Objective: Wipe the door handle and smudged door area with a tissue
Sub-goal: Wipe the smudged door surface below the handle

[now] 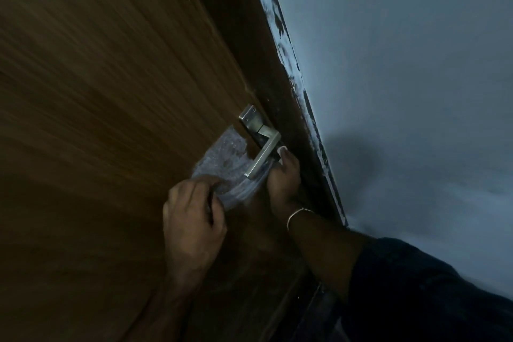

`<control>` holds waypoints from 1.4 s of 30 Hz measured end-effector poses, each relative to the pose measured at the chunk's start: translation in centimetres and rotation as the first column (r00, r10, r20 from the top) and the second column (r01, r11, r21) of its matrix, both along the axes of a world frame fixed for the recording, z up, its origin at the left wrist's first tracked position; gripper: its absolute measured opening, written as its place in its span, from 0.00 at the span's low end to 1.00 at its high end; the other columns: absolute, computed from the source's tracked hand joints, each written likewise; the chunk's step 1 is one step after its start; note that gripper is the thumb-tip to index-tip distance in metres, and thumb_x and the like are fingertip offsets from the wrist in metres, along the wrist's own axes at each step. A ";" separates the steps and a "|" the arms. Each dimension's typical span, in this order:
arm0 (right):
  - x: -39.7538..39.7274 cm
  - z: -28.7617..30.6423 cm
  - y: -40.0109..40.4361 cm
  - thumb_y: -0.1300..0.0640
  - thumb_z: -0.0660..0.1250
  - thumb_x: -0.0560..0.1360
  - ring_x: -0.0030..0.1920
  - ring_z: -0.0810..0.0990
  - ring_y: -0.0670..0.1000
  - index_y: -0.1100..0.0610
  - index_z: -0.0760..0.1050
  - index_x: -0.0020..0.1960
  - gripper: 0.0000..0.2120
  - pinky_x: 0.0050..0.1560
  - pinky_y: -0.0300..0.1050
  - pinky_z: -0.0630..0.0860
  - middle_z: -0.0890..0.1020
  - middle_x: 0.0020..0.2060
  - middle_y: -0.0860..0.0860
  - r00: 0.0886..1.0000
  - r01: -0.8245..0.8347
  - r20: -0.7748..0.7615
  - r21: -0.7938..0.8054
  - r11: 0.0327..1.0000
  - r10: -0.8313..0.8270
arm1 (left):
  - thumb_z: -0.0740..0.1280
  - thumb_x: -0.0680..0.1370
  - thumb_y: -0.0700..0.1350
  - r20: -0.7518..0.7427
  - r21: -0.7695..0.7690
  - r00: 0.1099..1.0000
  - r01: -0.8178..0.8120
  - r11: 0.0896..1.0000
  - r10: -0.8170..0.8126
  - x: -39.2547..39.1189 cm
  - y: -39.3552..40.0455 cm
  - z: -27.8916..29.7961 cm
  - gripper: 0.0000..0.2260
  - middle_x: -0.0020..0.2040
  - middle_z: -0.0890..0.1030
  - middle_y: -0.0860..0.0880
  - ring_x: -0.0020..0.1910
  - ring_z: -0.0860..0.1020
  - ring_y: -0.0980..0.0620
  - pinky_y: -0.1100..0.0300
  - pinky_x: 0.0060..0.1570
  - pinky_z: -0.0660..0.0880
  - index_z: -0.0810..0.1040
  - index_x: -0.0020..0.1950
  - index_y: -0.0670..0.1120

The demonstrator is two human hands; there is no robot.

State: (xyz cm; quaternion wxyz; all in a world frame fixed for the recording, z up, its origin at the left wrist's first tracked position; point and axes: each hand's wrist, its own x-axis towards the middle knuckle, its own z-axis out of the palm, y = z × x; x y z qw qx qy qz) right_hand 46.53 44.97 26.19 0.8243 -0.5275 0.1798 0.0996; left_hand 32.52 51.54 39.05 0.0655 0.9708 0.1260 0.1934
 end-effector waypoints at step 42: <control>-3.8 -2.7 2.9 0.65 0.71 0.73 0.49 0.80 0.49 0.58 0.82 0.50 0.08 0.55 0.44 0.77 0.84 0.51 0.55 0.995 -0.039 0.078 -0.340 0.940 0.069 | 0.65 0.76 0.46 -0.048 0.593 0.980 -0.126 0.795 0.192 -3.3 3.6 0.5 0.36 0.82 0.44 0.49 0.80 0.41 0.47 0.43 0.73 0.30 0.53 0.81 0.54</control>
